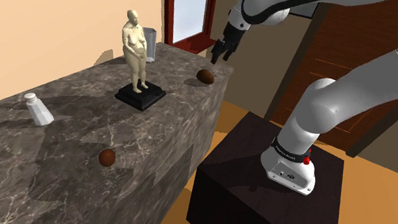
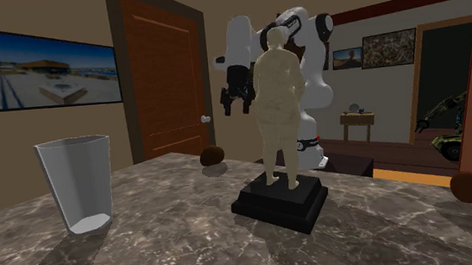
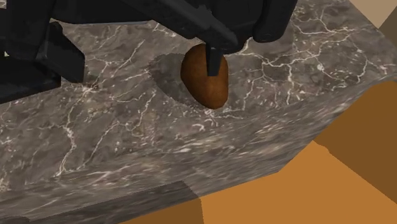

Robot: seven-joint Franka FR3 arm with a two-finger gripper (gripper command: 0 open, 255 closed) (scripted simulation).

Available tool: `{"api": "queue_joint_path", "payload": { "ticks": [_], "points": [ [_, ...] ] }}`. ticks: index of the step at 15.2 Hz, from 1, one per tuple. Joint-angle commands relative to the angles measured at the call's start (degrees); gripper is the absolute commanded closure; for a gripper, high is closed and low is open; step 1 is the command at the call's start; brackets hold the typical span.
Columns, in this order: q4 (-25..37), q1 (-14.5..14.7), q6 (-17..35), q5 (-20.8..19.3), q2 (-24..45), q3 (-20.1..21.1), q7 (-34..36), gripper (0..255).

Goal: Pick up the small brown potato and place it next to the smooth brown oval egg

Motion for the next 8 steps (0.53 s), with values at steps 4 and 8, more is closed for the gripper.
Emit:
{"api": "queue_joint_path", "payload": {
  "ticks": [4,8],
  "points": [
    [-0.56,1.16,11.69,0.83,10.0,-3.82,-5.9,0],
    [0.7,3.42,20.32,4.32,19.31,-7.5,-12.32,0]
  ]
}}
